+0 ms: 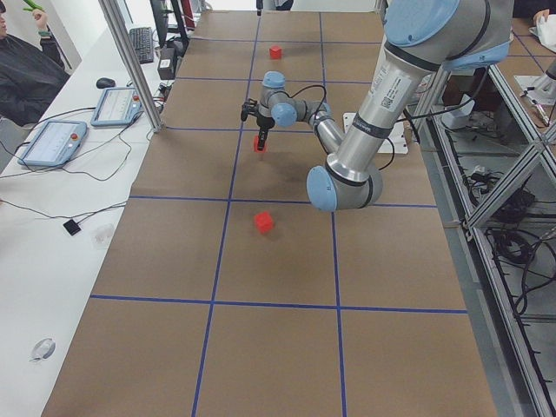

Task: Form red blocks into L shape at center
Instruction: 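Carry the red cube with the left gripper to the grid center and lower it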

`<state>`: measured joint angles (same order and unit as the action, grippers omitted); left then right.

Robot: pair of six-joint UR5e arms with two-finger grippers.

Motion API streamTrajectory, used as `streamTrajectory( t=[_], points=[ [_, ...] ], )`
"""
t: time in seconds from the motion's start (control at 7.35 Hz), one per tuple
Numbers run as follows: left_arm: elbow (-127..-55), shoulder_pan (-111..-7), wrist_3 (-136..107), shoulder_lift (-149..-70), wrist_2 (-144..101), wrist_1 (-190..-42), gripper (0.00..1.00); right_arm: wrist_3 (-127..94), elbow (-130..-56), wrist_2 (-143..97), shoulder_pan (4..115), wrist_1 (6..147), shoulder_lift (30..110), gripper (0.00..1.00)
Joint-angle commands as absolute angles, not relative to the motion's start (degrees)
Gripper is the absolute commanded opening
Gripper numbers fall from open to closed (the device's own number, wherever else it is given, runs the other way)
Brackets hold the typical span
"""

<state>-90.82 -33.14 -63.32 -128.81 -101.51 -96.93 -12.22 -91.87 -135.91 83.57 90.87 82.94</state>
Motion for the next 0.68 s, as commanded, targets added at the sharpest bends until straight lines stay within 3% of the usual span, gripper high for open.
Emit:
streamTrajectory(
  t=[0.0,0.27,0.54],
  points=[
    [-82.86,-34.01,-70.08,-140.11,-102.13,-93.26,0.00,-12.30,-91.93,-136.58,83.58,90.88,82.88,0.99],
    [-69.06,-33.75,-70.58,-149.46,-102.04,-94.57,0.00,-12.48,-91.67,-136.58,83.58,90.97,82.53,0.99],
    [-66.55,-33.93,-70.05,-149.77,-102.04,-98.16,0.00,-12.83,-91.58,-136.58,83.58,90.88,82.44,0.99]
  ],
)
